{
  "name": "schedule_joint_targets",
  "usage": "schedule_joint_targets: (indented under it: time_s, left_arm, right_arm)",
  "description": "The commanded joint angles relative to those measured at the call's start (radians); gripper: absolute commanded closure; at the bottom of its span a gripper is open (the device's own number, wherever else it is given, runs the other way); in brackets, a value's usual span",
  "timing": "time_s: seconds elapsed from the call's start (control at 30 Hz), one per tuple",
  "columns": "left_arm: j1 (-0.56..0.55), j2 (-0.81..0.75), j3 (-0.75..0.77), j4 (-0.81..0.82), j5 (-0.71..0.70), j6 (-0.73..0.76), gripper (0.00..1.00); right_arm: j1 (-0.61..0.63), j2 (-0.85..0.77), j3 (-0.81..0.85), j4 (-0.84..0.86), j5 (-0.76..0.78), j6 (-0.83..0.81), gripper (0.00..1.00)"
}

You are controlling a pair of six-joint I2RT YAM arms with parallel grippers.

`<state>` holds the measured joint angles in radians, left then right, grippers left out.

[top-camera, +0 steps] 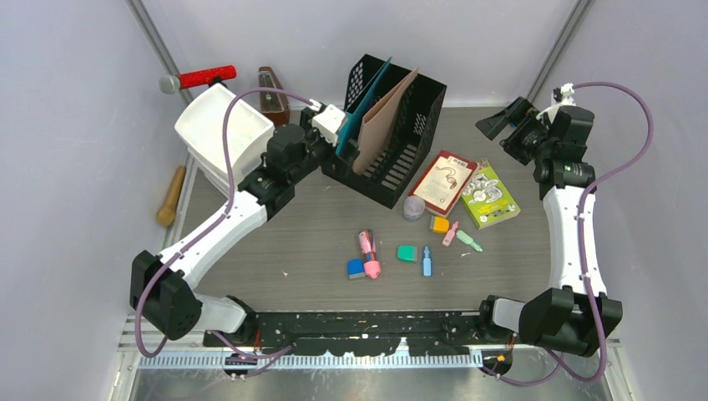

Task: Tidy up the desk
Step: Place the folder in the storage box, then pick up the book from the center of the board.

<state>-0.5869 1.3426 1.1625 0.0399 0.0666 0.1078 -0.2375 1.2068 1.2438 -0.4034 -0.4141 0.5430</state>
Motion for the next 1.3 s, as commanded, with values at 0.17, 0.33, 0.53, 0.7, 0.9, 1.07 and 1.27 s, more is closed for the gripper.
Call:
schedule_joint_targets:
  time_s: [0.17, 0.33, 0.53, 0.7, 0.9, 1.07, 1.27]
  left_arm:
    - [0.004, 0.027, 0.109, -0.141, 0.053, -0.074, 0.0]
    - [0.003, -0.019, 0.072, -0.233, 0.014, -0.023, 0.0]
    - [0.002, -0.122, -0.041, -0.322, 0.001, 0.089, 0.0]
    - [0.003, -0.22, -0.146, -0.314, 0.044, 0.14, 0.0]
    - [0.003, -0.252, -0.223, -0.279, 0.094, 0.103, 0.0]
    - [0.003, -0.243, -0.244, -0.26, 0.117, 0.092, 0.0]
    - [0.004, -0.232, -0.245, -0.261, 0.125, 0.089, 0.0]
  right_arm:
    - [0.025, 0.057, 0.039, -0.159, -0.074, -0.308, 0.01]
    - [0.032, 0.029, -0.019, -0.206, 0.028, -0.447, 0.01]
    - [0.032, 0.05, -0.12, -0.174, 0.097, -0.462, 0.01]
    - [0.032, 0.115, -0.226, -0.046, 0.106, -0.342, 0.01]
    - [0.034, 0.225, -0.286, 0.02, 0.0, -0.206, 0.05]
    - [0.053, 0.295, -0.296, 0.039, -0.032, -0.202, 0.08]
    - [0.095, 0.381, -0.277, 0.041, -0.042, -0.23, 0.09]
